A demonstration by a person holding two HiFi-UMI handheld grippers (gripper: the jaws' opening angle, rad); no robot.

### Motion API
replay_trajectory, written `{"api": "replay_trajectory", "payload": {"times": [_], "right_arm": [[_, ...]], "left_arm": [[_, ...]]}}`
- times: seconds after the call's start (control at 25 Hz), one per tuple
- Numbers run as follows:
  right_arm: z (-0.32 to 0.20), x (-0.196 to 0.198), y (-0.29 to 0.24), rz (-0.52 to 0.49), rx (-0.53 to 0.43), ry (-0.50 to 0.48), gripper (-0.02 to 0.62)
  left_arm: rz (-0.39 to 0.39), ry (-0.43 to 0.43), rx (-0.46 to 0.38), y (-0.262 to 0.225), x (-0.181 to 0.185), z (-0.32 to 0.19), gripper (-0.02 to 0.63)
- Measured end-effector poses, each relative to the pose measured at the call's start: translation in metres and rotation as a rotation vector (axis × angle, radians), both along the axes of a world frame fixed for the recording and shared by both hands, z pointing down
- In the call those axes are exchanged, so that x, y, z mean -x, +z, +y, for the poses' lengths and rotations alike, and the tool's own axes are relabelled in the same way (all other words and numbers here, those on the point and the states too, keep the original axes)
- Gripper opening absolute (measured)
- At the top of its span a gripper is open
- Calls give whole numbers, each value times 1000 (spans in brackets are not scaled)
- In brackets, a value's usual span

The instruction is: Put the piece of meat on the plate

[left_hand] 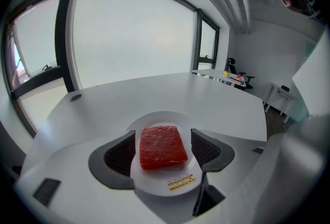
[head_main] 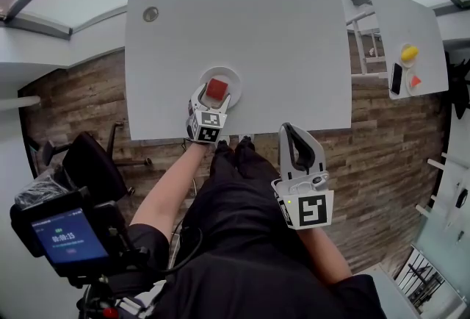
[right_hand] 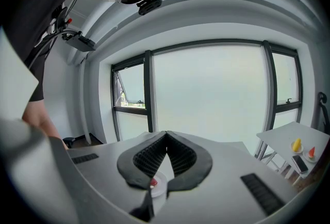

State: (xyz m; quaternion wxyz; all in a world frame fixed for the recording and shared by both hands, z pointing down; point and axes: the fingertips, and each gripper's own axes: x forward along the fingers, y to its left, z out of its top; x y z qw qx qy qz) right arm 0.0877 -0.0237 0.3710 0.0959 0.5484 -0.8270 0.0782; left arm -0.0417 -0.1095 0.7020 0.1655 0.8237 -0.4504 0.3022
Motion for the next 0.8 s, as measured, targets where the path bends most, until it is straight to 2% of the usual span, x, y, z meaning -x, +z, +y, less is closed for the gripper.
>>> {"api": "replay_trajectory", "payload": {"times": [0.44,0.8], "right_arm": [[-12,-6,4,-1,-14,23,5],[-25,8,7,-38,-49,-21,5]], "left_arm": [[46,-55,-52,-21,-2,-14,321],[80,-72,-70,-36,3,-11,321]]}}
